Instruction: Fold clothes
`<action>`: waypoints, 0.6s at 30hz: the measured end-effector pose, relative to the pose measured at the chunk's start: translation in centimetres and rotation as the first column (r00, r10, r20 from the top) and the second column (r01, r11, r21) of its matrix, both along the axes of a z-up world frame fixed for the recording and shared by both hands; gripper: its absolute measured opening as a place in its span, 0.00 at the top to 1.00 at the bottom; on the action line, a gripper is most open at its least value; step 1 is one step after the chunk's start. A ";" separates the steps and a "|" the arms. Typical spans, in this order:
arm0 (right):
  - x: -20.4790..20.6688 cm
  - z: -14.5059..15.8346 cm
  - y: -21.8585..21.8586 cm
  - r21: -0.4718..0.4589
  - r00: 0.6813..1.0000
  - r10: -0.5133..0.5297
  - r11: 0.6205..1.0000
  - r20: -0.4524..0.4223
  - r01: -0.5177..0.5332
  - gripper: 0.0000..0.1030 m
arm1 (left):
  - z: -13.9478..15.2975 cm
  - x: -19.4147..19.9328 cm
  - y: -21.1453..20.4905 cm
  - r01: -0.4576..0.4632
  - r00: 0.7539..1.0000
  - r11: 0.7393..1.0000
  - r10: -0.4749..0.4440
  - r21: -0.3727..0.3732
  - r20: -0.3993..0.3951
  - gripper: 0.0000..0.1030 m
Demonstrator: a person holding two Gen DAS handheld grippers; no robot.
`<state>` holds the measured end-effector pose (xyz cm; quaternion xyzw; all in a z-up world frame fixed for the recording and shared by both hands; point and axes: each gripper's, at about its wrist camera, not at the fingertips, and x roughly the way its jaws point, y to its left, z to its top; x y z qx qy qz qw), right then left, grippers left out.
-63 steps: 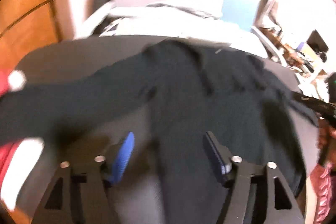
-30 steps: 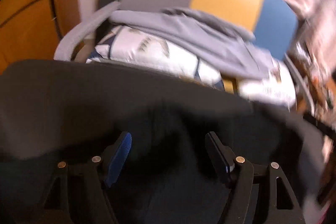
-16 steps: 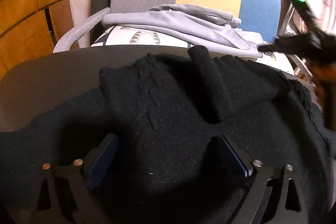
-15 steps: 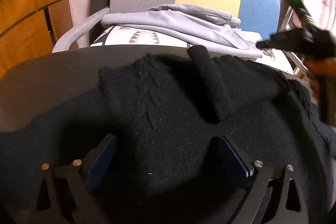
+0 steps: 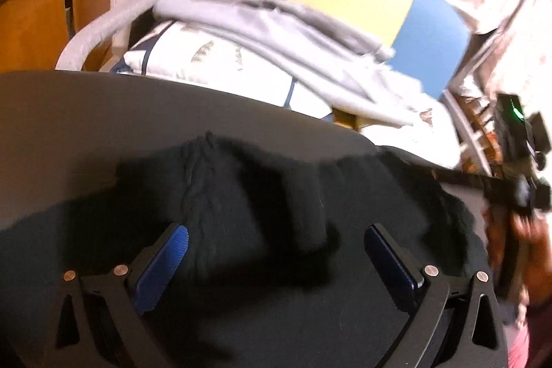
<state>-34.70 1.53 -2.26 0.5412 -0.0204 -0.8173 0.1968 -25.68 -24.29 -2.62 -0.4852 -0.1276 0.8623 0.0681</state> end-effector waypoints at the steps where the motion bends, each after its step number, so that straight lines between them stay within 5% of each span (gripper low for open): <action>1: 0.1 0.0 -0.3 0.003 1.000 0.001 1.000 -0.014 -0.001 0.70 | -0.1 -0.7 0.4 0.008 1.000 1.000 -0.008 -0.018 0.019 0.01; 2: -0.1 0.0 -0.4 -0.007 1.000 -0.008 1.000 -0.004 0.008 0.83 | -0.3 -1.5 0.9 0.017 0.999 0.999 -0.016 -0.036 0.039 0.02; 3: -0.2 -0.1 -0.5 -0.017 1.000 -0.016 1.000 0.007 0.017 0.97 | -0.3 -2.0 1.3 0.029 0.998 0.998 -0.026 -0.053 0.055 0.13; 4: -0.4 0.0 -0.6 -0.028 1.000 -0.025 0.999 0.012 0.025 0.97 | -0.1 -2.4 1.8 0.045 0.997 0.996 -0.040 -0.071 0.067 0.42; 7: -0.3 1.8 0.0 -0.072 0.997 -0.055 0.996 -0.052 0.051 0.97 | 0.7 -3.5 2.3 0.076 0.992 0.995 -0.069 -0.066 0.101 0.79; 9: -0.4 3.2 0.7 -0.108 0.992 -0.093 0.991 -0.089 0.083 0.97 | 2.1 -4.2 1.8 0.071 0.994 0.996 -0.067 -0.044 0.089 0.94; 18: 0.9 11.3 5.0 -0.299 0.940 -0.247 0.939 -0.235 0.172 0.97 | 10.8 -6.8 0.4 0.065 0.993 0.996 -0.070 -0.057 -0.097 0.95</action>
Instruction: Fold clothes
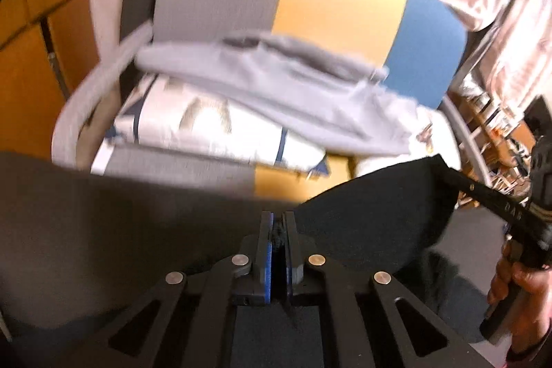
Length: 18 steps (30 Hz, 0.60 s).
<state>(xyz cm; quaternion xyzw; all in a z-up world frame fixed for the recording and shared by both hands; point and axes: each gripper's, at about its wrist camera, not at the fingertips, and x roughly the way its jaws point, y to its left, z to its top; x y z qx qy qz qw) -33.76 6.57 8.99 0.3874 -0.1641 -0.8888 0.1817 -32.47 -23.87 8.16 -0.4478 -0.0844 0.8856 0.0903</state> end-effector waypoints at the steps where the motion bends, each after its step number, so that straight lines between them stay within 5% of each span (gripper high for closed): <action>1: 0.6 0.7 0.1 -0.005 1.000 0.007 1.000 -0.012 -0.007 0.97 | 0.9 0.0 -0.1 0.004 1.000 1.000 -0.004 -0.001 -0.026 0.95; 11: 9.6 0.9 0.9 -0.044 0.994 0.102 0.994 -0.026 -0.103 0.97 | 1.5 5.1 -1.9 0.071 0.994 0.994 -0.063 0.083 -0.091 0.95; 18: 15.3 -5.9 -0.2 0.037 0.990 0.120 0.992 0.077 -0.123 0.97 | -5.3 10.9 -3.2 0.053 0.999 0.994 -0.053 0.094 0.005 0.95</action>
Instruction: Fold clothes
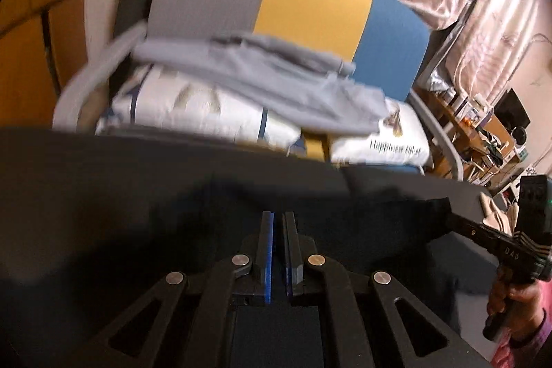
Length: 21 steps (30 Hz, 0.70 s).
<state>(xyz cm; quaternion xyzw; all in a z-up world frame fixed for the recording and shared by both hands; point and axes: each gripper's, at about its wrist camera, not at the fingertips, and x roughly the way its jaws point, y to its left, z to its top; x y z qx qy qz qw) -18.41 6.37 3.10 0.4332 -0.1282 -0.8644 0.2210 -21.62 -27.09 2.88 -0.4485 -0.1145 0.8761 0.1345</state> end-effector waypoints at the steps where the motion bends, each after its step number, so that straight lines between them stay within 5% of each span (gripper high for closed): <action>1: 0.4 -1.0 -0.1 0.016 1.000 -0.007 1.000 0.019 0.007 0.97 | -1.3 0.7 -0.2 -0.006 0.999 1.000 0.006 0.009 0.031 0.95; 4: 1.5 -3.4 -0.6 0.087 0.997 -0.025 0.996 0.067 0.019 0.94 | -4.4 2.1 -0.7 -0.033 0.993 0.998 0.027 0.047 0.114 0.95; 6: 2.2 -3.8 -0.5 0.113 0.996 -0.039 0.993 0.075 0.030 0.78 | -6.0 2.9 -1.0 -0.051 0.986 0.995 0.037 0.082 0.160 0.95; 8: 2.9 -3.7 0.6 0.069 0.993 -0.092 0.994 0.070 0.087 0.76 | -6.3 3.2 -0.9 -0.062 0.984 0.990 0.039 0.130 0.176 0.95; 11: 3.5 -3.9 2.5 -0.065 0.982 -0.166 0.983 0.090 0.172 0.76 | -5.5 2.6 0.2 -0.070 0.989 0.992 0.056 0.101 0.137 0.91; 14: 3.5 -3.9 3.4 -0.158 0.973 -0.213 0.961 0.091 0.225 0.76 | -4.7 0.6 1.9 -0.059 0.992 0.997 0.054 0.040 0.112 0.73; 16: 2.8 -3.8 3.1 -0.193 0.975 -0.208 0.956 0.082 0.221 0.76 | -4.2 -0.9 2.9 -0.084 0.993 0.996 0.083 0.013 0.082 0.39; 18: 2.0 -3.7 2.8 -0.228 0.976 -0.204 0.949 0.074 0.216 0.75 | -3.9 -2.6 3.7 -0.117 0.992 0.993 0.117 -0.002 0.045 0.18; 21: 1.3 -3.8 1.4 -0.229 0.986 -0.147 0.960 0.073 0.161 0.75 | -4.5 -4.3 5.4 -0.105 0.993 0.994 0.107 -0.034 0.042 0.18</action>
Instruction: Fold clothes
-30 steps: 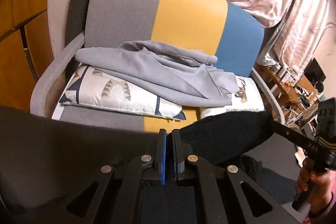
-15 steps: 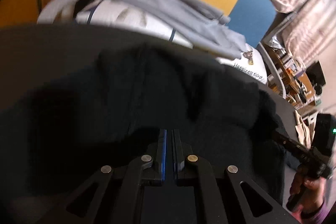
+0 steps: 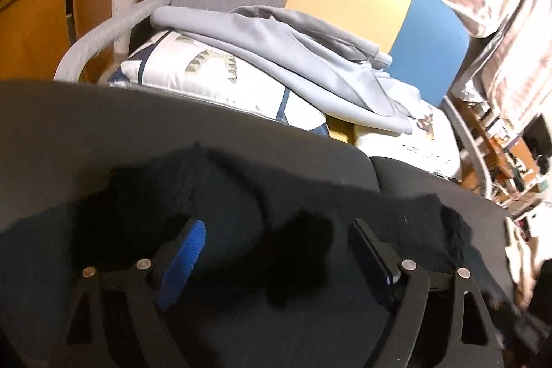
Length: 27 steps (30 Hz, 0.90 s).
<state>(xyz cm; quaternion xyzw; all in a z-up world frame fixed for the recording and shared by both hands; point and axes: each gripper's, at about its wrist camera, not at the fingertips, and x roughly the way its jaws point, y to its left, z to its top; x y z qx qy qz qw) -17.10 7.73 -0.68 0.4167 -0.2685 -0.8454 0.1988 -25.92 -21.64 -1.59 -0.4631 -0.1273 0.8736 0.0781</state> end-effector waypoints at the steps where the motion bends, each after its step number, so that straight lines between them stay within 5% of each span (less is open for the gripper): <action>1: 0.1 -0.2 -0.7 0.013 0.999 0.049 0.999 0.009 -0.049 0.75 | -0.4 -0.3 0.5 0.020 1.000 1.000 -0.020 -0.006 0.013 0.26; 3: 0.8 -0.6 -2.1 0.065 0.989 0.145 0.987 0.029 -0.146 0.75 | -1.0 0.0 1.5 0.109 0.994 0.994 -0.108 -0.006 0.035 0.52; 4: 1.2 -0.8 -2.8 0.102 0.981 0.188 0.976 0.039 -0.191 0.75 | -1.1 0.7 1.9 0.154 0.988 0.988 -0.153 -0.025 0.027 0.55; 7: 3.6 -0.9 -4.0 0.249 0.965 0.262 0.933 0.028 -0.261 0.75 | -0.7 4.3 1.6 0.263 0.963 0.961 -0.266 -0.085 -0.032 0.54; 11: 6.0 -0.4 -3.6 0.301 0.979 0.204 0.933 0.006 -0.196 0.75 | -1.1 8.6 0.3 0.311 0.946 0.930 -0.323 -0.195 -0.033 0.52; 15: 6.6 0.1 -1.3 0.202 0.998 0.065 0.977 -0.014 -0.061 0.73 | -1.9 9.6 -2.8 0.234 0.972 0.963 -0.234 -0.134 0.015 0.47; 20: 3.5 -1.0 0.1 0.083 0.997 -0.036 0.996 0.068 0.030 0.72 | -2.3 7.3 -4.0 0.070 0.994 0.997 -0.074 0.043 0.081 0.23; 24: 1.1 -2.2 -0.2 -0.002 0.993 -0.023 1.000 0.114 0.024 0.72 | -2.4 5.5 -1.0 0.056 0.992 0.998 -0.051 -0.038 0.112 0.11; 26: 0.7 -1.8 -1.3 0.052 0.996 0.008 0.999 0.093 -0.012 0.76 | -2.4 5.4 0.7 0.091 0.992 0.992 -0.082 -0.088 0.100 0.13; 27: 0.6 -1.7 -1.8 0.092 0.996 0.019 0.995 0.086 -0.027 0.87 | -2.4 5.5 1.3 0.106 0.991 0.987 -0.095 -0.121 0.092 0.24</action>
